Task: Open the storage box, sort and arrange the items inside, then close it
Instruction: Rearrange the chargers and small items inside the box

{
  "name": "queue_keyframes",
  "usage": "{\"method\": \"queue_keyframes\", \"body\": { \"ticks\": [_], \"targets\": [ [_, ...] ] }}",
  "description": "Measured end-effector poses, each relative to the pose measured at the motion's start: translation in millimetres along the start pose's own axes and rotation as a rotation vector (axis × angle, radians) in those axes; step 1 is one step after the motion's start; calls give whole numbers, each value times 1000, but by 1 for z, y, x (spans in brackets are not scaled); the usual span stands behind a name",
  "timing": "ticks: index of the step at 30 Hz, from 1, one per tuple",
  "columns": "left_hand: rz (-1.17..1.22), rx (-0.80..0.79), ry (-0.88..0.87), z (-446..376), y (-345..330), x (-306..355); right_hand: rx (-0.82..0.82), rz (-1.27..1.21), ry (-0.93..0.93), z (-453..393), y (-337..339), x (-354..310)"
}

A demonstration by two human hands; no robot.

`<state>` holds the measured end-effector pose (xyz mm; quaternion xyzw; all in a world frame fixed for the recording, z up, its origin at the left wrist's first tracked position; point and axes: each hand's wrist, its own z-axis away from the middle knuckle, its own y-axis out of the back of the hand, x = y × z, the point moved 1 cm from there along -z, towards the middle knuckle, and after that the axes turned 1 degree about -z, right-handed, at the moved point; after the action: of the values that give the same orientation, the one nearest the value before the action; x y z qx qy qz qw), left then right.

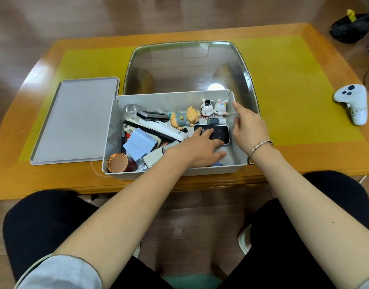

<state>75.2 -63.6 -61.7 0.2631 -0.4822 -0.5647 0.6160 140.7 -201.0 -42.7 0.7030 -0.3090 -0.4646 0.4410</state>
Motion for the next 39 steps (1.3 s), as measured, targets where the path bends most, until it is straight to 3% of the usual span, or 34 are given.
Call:
{"method": "queue_keyframes", "body": {
  "ticks": [7, 20, 26, 39],
  "targets": [
    [-77, -88, -11, 5, 2, 0, 7, 4, -4, 0, -1, 1],
    [-67, -40, 1, -2, -3, 4, 18, 0, -12, 0, -2, 0],
    [-15, -33, 105, -3, -5, 5, 28, -7, -17, 1, -3, 0],
    [-20, -4, 25, -3, -5, -4, 36, -1, -18, 1, -3, 0]
  ]
}}
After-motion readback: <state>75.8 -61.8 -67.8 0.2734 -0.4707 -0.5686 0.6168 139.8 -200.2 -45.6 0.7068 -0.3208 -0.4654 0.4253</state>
